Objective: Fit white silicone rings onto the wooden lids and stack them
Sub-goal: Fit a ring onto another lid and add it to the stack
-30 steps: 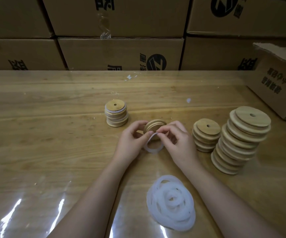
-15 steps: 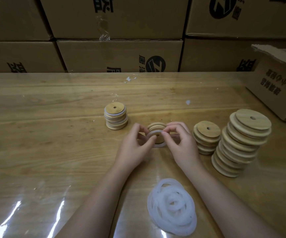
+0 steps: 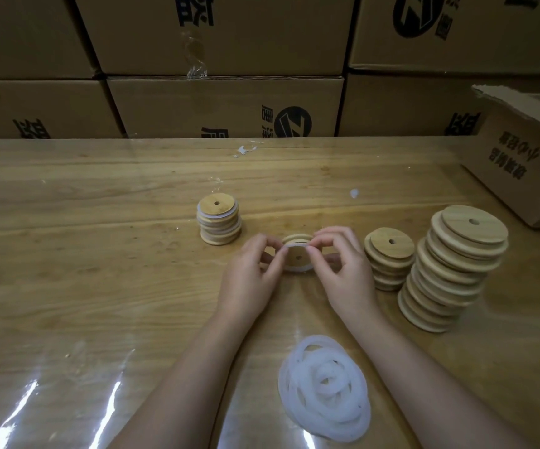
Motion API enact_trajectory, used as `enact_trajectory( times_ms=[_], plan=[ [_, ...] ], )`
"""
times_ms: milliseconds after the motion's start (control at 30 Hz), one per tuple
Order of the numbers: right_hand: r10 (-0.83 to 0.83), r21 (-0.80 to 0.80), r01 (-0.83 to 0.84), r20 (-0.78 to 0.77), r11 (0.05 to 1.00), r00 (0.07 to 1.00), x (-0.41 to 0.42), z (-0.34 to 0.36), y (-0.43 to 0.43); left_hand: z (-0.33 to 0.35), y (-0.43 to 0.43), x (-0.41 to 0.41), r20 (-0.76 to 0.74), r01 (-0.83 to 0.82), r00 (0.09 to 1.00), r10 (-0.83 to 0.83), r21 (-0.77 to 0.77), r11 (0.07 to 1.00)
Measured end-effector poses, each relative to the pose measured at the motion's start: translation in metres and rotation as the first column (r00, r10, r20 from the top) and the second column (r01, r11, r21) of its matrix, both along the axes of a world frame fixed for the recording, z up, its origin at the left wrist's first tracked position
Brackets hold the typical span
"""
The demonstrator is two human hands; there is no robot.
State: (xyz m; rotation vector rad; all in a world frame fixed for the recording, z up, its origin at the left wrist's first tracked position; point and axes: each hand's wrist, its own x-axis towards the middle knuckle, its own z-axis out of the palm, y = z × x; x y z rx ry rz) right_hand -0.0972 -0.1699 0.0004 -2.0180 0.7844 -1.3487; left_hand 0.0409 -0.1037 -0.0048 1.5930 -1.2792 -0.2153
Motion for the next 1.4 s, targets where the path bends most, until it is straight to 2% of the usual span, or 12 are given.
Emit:
enact_trajectory(
  times_ms=[333,533,667,1400],
  plan=[
    [-0.019,0.068,0.017,0.033,0.998,0.999,-0.0004,-0.0005,0.0009,0.0019,-0.0002,0.0012,-0.018,0.008,1.000,-0.008,0.003,1.000],
    [-0.032,0.164,0.024,0.049,0.986,0.998,-0.0001,-0.0032,0.0003,0.0014,0.0000,0.0024,-0.017,0.007,1.000,-0.007,0.002,1.000],
    [-0.036,0.192,0.025,0.056,0.981,0.998,0.0003,-0.0029,0.0000,0.0014,-0.0005,0.0022,-0.071,0.019,0.997,-0.019,0.000,1.000],
    [-0.022,0.233,0.013,0.038,0.972,0.999,0.0016,-0.0057,-0.0025,-0.0004,-0.0030,0.0049,-0.083,-0.042,0.996,0.045,0.036,0.998]
  ],
)
